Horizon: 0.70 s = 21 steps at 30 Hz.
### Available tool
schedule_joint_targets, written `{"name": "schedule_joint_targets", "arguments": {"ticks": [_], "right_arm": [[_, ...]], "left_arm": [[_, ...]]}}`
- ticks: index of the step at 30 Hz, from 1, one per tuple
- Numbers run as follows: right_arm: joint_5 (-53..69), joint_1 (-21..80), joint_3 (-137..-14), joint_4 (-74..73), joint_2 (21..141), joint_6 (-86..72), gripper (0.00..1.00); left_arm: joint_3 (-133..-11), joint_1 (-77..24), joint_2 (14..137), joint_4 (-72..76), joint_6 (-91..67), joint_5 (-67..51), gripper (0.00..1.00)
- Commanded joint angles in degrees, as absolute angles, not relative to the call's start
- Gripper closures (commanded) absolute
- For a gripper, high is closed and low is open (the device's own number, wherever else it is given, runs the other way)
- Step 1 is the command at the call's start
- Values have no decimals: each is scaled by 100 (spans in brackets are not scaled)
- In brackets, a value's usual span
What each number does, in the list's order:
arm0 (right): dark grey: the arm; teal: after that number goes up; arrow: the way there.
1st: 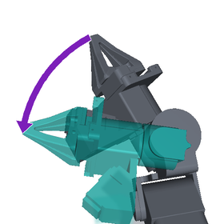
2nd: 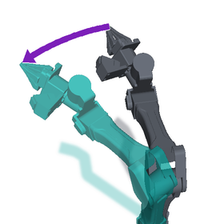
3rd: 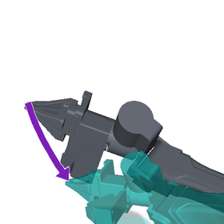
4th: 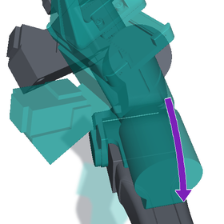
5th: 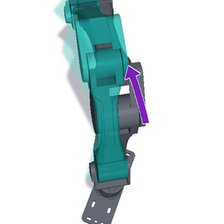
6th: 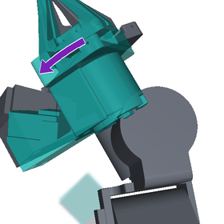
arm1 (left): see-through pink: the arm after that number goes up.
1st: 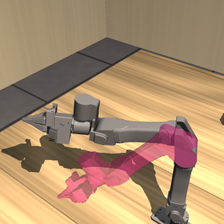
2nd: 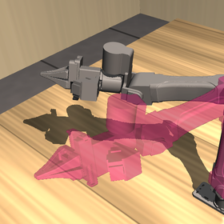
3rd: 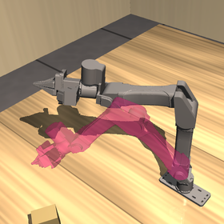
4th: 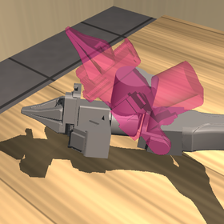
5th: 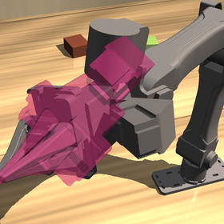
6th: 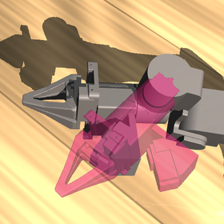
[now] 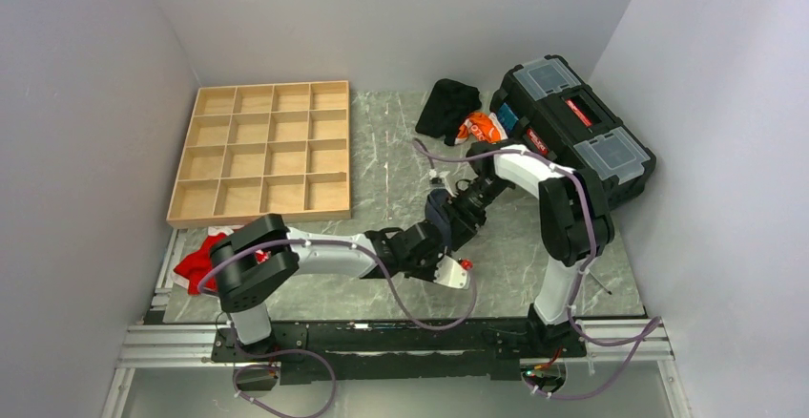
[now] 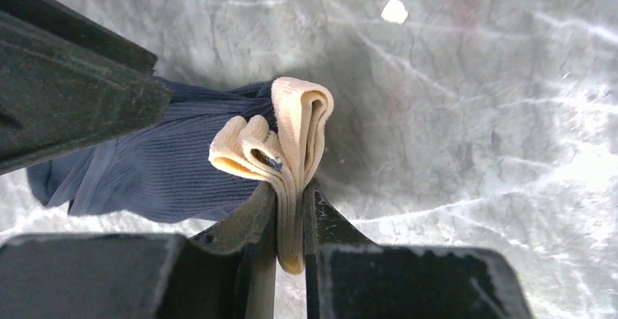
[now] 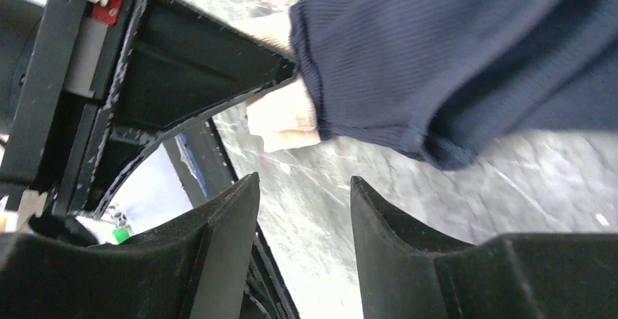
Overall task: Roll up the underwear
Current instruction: Roll the underwear to the center of the board.
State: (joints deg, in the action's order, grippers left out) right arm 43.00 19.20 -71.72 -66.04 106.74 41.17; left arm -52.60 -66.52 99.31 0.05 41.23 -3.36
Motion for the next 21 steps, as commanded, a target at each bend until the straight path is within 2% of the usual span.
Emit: {"name": "schedule_joint_targets", "arguments": {"ticks": [1, 11, 16, 21], "right_arm": [[4122, 1512, -7040, -6027, 10272, 3728, 49], [4232, 694, -6788, -5254, 9777, 3206, 50], [4266, 564, -6456, -4823, 9347, 2941, 50], [4227, 551, -6090, -4420, 8749, 2838, 50]], "left_arm": [[-5898, -6543, 10289, -1146, 3700, -1236, 100], [-7086, -5548, 11077, -2508, 3172, -3324, 100], [-7941, -4962, 11787, -3364, 3128, -4654, 100], [-8698, -4652, 12480, -4081, 3117, -5432, 100]]}}
